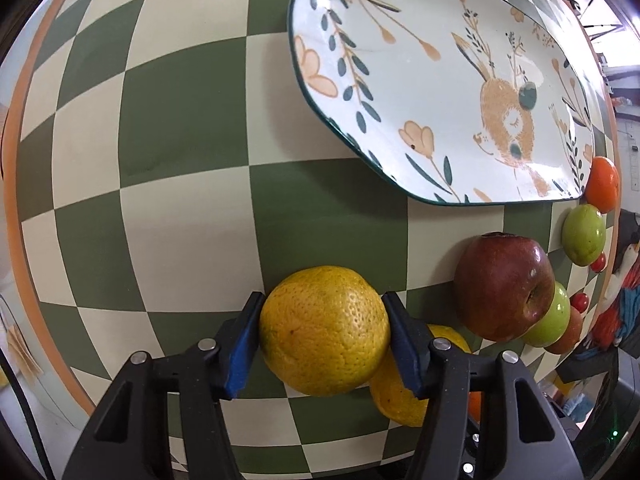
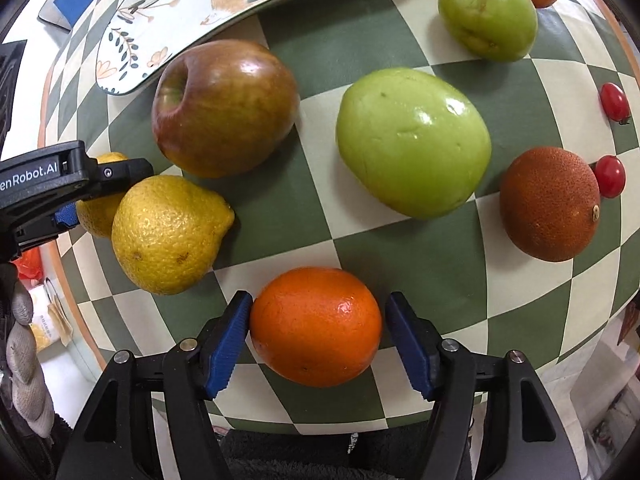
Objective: Organize fruits
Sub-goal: 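Grasp the orange with the right tool while the left tool grasps the lemon, then place the orange on the plate with the right tool while the left places the lemon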
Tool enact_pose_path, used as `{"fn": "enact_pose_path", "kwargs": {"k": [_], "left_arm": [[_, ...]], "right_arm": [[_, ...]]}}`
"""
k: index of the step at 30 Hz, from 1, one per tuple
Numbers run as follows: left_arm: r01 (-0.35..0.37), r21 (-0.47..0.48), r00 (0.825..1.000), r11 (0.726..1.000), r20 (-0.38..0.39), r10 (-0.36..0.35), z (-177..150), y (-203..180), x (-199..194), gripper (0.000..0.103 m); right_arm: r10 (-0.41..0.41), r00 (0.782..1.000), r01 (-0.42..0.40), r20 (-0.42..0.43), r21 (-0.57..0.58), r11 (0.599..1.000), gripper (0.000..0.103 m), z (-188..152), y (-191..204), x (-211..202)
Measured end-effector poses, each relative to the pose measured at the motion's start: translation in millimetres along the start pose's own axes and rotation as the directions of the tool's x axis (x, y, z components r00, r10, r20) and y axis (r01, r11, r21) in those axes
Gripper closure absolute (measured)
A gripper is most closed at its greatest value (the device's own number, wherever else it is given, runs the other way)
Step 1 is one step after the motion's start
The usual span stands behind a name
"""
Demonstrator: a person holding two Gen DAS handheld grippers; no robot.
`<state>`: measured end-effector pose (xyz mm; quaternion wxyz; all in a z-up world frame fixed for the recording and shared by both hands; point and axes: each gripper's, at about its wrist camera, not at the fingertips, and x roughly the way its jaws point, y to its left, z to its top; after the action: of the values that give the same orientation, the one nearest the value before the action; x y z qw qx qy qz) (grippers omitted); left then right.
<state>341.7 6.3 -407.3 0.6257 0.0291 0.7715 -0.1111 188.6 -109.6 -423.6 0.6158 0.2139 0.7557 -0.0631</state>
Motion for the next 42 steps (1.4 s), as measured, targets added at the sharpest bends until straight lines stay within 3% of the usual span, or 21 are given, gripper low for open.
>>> {"fn": "enact_pose_path", "kwargs": {"k": [6,9,16,21,26,31,35,42], "left_arm": [[-0.015,-0.009,0.999,1.0,0.043,0.015,-12.4,1.6,-13.4,0.047],[-0.014,-0.015,0.997,1.0,0.075,0.015,-40.9,9.5,-30.0,0.047],[0.011,-0.057,0.981,0.998,0.194,0.001,-44.5,-9.5,-101.9,0.047],[0.148,-0.131,0.969,0.98,0.217,-0.117,2.9,-27.8,-132.6,0.047],[0.236,-0.202,0.966,0.951,0.152,-0.207,77.0,-30.7,-102.6,0.047],[0.258,-0.291,0.966,0.921,0.064,-0.25,130.5,-25.8,-59.3,0.047],[0.255,-0.322,0.965,0.912,0.023,-0.262,146.5,-18.7,-43.6,0.047],[0.238,-0.325,0.968,0.915,-0.002,-0.253,153.6,-17.3,-38.4,0.047]], "right_arm": [[-0.021,1.0,0.021,0.0,-0.034,0.999,0.038,-6.4,6.4,1.6],[-0.015,1.0,0.016,0.009,-0.041,0.999,0.038,-8.7,3.8,-6.3],[0.095,0.991,-0.082,0.094,-0.128,0.988,0.038,6.1,-6.3,-78.4],[0.158,0.969,-0.114,0.191,-0.221,0.969,0.038,64.2,-2.4,-133.4],[0.16,0.961,-0.091,0.227,-0.285,0.954,0.038,149.0,10.4,-147.0],[0.118,0.976,-0.044,0.185,-0.361,0.931,0.038,213.8,34.4,-120.0],[0.077,0.986,-0.008,0.146,-0.42,0.907,0.038,239.4,48.2,-95.2],[0.057,0.991,0.006,0.119,-0.474,0.88,0.038,248.6,58.3,-79.8]]}}
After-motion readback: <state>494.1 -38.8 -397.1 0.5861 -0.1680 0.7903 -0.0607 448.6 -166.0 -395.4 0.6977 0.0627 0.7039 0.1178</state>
